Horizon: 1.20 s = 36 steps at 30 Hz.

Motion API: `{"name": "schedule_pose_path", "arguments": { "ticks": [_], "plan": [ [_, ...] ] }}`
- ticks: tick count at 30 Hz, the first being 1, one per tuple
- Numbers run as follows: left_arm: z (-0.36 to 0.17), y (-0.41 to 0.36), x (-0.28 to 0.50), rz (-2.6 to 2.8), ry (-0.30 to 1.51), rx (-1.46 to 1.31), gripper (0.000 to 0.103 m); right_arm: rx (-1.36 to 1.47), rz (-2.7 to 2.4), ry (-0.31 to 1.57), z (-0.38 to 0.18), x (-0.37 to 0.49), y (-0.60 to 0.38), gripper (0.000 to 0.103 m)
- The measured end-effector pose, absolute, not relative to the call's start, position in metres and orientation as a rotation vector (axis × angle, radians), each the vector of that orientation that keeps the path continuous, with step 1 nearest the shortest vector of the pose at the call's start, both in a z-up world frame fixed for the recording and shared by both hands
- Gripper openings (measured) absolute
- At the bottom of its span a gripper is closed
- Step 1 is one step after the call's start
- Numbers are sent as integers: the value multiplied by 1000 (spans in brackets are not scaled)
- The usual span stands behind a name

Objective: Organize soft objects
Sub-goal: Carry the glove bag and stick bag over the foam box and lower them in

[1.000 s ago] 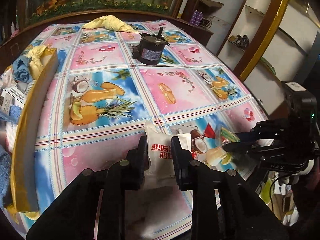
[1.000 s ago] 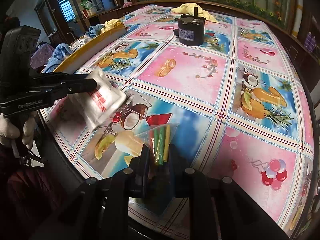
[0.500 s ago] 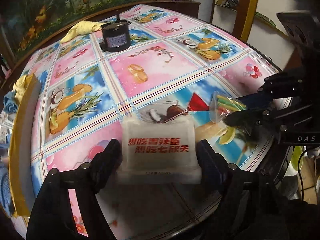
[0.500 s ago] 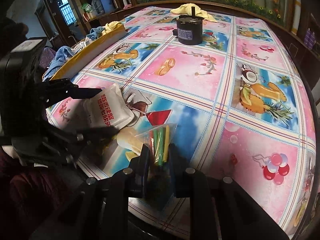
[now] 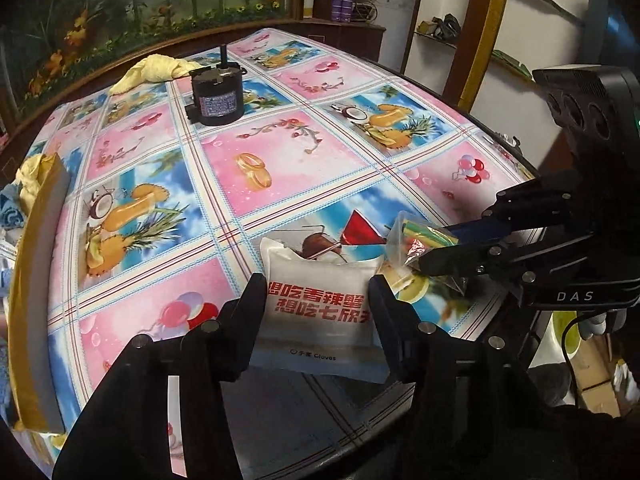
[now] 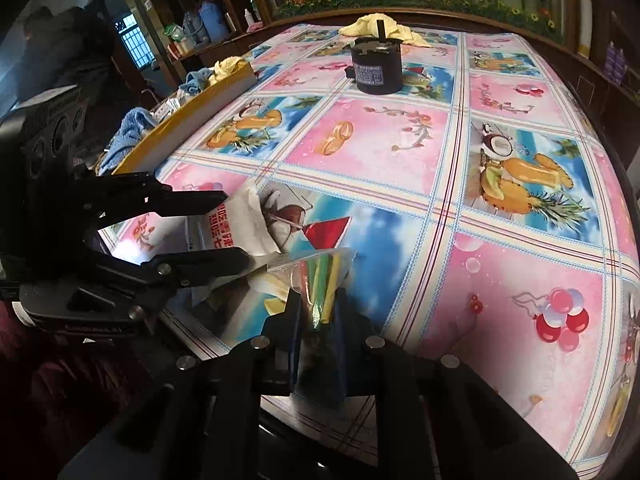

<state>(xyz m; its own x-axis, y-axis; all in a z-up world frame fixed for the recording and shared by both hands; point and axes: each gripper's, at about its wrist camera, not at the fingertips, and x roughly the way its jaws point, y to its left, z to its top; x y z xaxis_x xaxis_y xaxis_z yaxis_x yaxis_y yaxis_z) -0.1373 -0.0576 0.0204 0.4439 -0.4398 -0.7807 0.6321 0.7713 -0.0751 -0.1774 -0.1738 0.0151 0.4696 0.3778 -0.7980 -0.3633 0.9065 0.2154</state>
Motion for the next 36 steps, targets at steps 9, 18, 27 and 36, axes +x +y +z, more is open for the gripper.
{"name": "schedule_pose_path", "arguments": {
  "ticks": [9,18,27,36],
  "plan": [
    [58,-4,-140,-643,820,69,52,56,474,918,40,-173,-166,13],
    [86,114,-136,-359,750,-60,52,46,617,831,77,-143,-107,13],
    [81,206,-114,-134,729,-147,52,22,740,810,98,-96,-26,13],
    [55,249,-79,-15,751,-181,54,-11,756,882,88,-29,60,13]
  ]
}}
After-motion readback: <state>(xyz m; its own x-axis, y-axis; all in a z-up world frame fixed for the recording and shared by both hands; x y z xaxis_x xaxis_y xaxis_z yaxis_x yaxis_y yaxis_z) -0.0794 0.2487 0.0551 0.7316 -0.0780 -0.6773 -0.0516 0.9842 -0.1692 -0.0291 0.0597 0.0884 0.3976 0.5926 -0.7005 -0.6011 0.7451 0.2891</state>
